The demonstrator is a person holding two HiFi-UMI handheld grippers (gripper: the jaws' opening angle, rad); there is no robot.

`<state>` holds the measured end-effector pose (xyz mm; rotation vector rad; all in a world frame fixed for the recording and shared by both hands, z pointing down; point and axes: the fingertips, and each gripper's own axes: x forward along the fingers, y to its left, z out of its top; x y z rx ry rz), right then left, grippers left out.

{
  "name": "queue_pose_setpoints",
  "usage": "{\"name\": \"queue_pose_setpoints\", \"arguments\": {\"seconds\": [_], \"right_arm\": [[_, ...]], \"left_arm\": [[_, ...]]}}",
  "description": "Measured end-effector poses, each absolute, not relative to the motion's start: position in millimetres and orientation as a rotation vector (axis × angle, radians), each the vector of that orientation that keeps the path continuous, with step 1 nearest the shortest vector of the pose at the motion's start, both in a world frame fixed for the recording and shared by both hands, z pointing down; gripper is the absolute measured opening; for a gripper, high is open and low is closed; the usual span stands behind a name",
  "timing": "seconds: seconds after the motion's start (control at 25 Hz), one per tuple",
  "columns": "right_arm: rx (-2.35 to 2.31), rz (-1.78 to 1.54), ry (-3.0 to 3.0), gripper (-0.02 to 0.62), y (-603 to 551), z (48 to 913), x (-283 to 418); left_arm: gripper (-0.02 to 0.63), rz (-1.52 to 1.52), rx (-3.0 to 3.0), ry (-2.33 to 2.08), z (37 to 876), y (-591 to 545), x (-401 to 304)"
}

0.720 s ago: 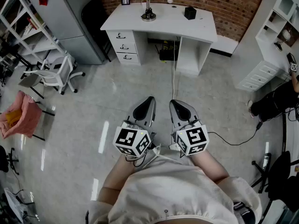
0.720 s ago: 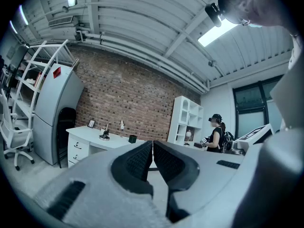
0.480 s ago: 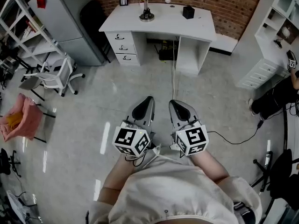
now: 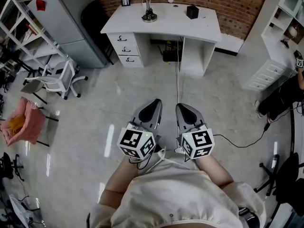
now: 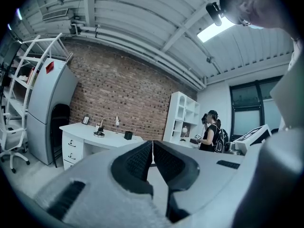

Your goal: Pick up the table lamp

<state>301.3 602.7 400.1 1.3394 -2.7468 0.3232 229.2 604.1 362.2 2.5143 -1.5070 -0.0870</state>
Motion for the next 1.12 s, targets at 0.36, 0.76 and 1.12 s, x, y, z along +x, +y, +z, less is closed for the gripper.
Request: {"name": "queue_pose_setpoints", "arguments": {"seconds": [0.36, 0.76, 1.12], "right_arm": [[1.357, 0.291, -2.682, 0.026, 549, 405, 269], [1.416, 0.317, -2.599, 0.028, 449, 405, 183], [1.489, 0.340, -2.548, 0.028, 355, 398, 98]], "left_arm": [[0.020, -0.047, 2.555, -1.476, 369, 549, 198], [0.020, -0.106, 2.501, -1.440, 376, 445, 90], [0.020, -0.162, 2.517, -1.381, 366, 349, -7]]}}
